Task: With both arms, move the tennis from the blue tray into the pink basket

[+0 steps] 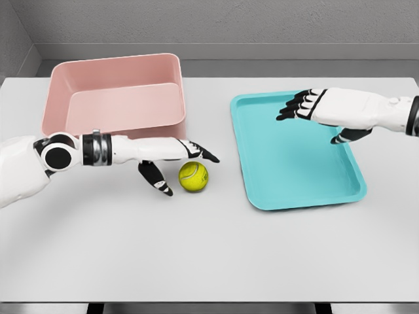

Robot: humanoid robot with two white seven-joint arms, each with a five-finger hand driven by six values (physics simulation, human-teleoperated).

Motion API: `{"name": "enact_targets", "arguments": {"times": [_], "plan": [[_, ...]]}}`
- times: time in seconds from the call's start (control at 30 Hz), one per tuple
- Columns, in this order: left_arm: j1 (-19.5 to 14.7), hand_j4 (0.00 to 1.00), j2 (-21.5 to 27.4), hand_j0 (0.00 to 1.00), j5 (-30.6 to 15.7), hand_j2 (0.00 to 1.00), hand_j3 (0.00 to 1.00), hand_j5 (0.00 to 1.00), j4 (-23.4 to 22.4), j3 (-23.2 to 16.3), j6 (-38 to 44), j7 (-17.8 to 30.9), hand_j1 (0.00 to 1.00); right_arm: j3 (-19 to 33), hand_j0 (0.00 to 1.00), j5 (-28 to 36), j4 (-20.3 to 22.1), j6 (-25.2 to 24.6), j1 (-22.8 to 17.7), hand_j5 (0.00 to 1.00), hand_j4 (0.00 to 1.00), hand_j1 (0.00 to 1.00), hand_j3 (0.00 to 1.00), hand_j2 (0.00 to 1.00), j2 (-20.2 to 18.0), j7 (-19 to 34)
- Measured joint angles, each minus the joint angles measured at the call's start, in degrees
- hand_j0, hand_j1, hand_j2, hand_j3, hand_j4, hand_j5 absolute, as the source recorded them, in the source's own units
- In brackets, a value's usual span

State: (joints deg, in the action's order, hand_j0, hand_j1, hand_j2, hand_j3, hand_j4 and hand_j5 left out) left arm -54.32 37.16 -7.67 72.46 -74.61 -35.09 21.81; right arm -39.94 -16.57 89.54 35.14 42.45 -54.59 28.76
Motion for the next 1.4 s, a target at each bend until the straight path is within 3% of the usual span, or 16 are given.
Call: {"name": "enact_targets", "arguments": {"times": [1.03, 1.07, 1.13, 1.2, 1.27, 1.4], "plan": [[0.53, 1.0, -4.06, 1.0, 0.08, 1.0, 1.0, 1.0, -4.51, -1.5, 0.0, -0.17, 1.0, -0.09, 1.0, -0.01, -0.25, 0.0, -0.53, 1.0, 1.0, 1.0, 1.0, 1.0, 0.32, 0.0], [0.53, 0.98, -4.02, 0.98, 0.08, 0.98, 0.98, 0.98, -4.52, -1.52, 0.0, -0.17, 0.98, -0.09, 1.0, -0.01, -0.25, 0.0, -0.53, 1.0, 1.0, 1.0, 1.0, 1.0, 0.32, 0.0], [0.53, 0.8, -3.89, 0.8, 0.09, 0.8, 0.8, 0.8, -4.53, -1.55, 0.01, -0.17, 0.8, -0.09, 1.0, -0.01, -0.25, 0.0, -0.62, 1.0, 1.0, 1.0, 1.0, 1.0, 0.33, 0.0], [0.53, 0.69, -3.74, 0.69, 0.09, 0.69, 0.69, 0.69, -4.54, -1.57, 0.01, -0.17, 0.69, -0.09, 1.0, -0.01, -0.25, 0.0, -0.62, 1.0, 1.0, 1.0, 1.0, 1.0, 0.36, 0.0], [0.79, 0.63, -3.62, 0.63, 0.1, 0.63, 0.63, 0.63, -4.54, -1.58, 0.0, -0.17, 0.63, -0.08, 1.0, -0.01, -0.25, 0.0, -0.62, 1.0, 1.0, 1.0, 1.0, 1.0, 0.39, 0.0], [0.88, 0.61, -3.52, 0.61, 0.08, 0.61, 0.61, 0.61, -4.54, -1.57, 0.02, -0.17, 0.61, -0.03, 1.0, 0.0, -0.25, 0.0, -0.61, 1.0, 1.0, 1.0, 1.0, 1.0, 0.41, -0.06]]}}
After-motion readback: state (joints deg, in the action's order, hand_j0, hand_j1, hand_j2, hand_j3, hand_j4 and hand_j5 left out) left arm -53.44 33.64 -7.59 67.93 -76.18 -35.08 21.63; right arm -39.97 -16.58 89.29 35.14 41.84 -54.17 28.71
